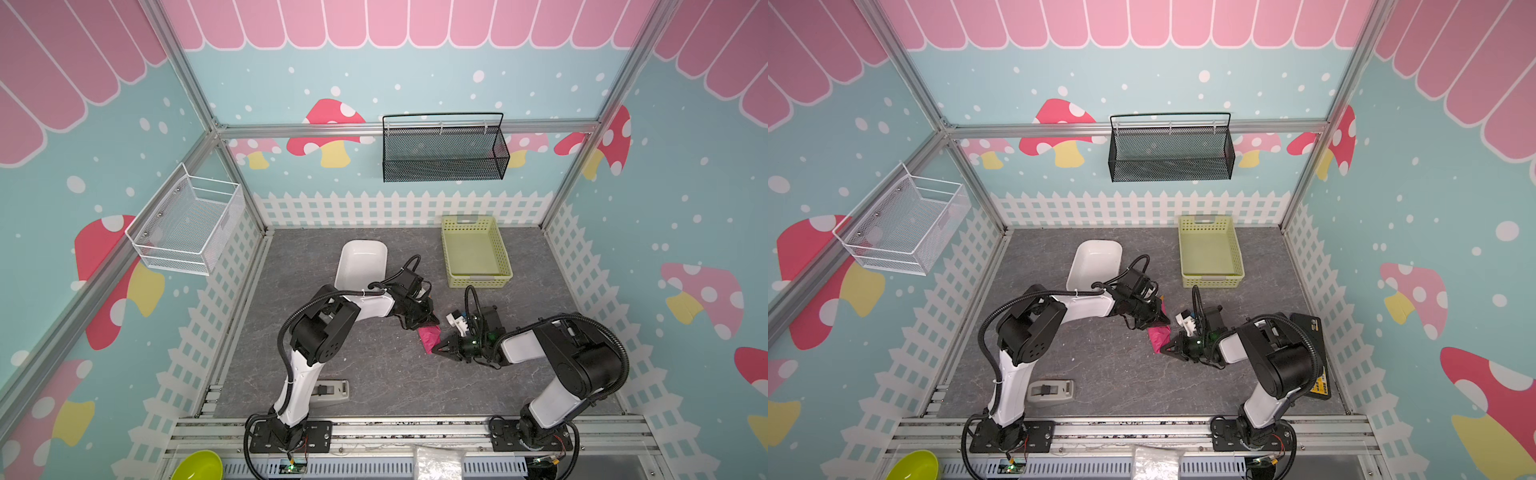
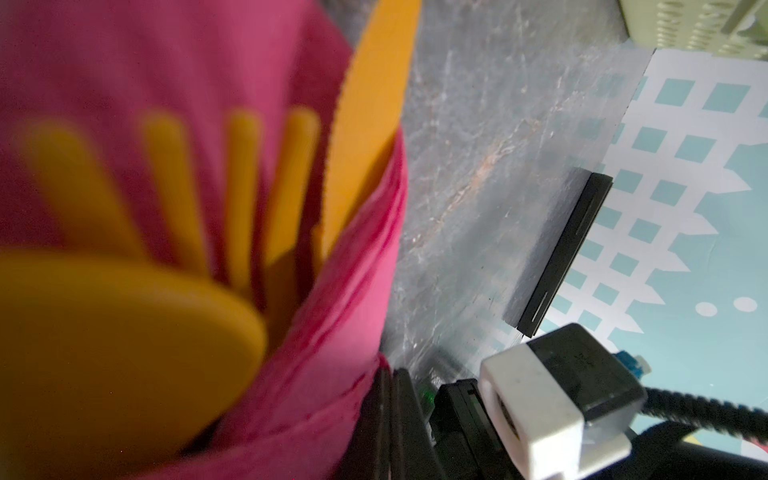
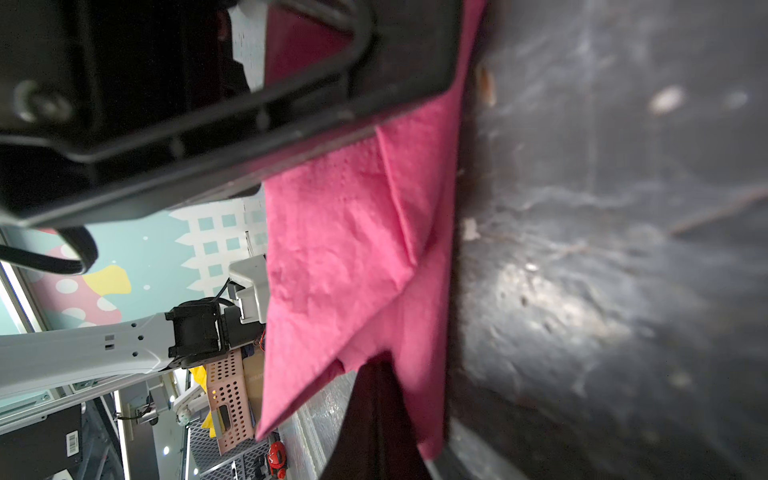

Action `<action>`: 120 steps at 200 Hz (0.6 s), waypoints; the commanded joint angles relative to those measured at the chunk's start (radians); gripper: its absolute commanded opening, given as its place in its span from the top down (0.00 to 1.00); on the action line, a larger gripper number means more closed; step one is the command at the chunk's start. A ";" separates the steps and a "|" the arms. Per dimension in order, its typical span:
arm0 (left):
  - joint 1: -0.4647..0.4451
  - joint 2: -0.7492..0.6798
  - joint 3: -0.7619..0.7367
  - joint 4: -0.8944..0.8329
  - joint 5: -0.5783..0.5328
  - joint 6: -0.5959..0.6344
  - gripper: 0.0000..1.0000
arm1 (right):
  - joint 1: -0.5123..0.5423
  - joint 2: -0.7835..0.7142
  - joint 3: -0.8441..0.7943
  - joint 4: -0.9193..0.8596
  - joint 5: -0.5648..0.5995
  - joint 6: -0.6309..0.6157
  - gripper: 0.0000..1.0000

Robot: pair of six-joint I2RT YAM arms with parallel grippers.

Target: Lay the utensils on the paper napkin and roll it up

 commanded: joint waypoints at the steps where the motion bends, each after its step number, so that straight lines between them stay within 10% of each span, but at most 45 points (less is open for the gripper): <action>1: -0.017 -0.029 0.053 -0.042 -0.018 0.014 0.98 | -0.004 0.034 -0.015 -0.091 0.090 -0.023 0.97; 120: -0.036 0.086 0.181 -0.050 -0.040 -0.013 0.99 | -0.004 0.020 -0.017 -0.123 0.113 -0.040 0.97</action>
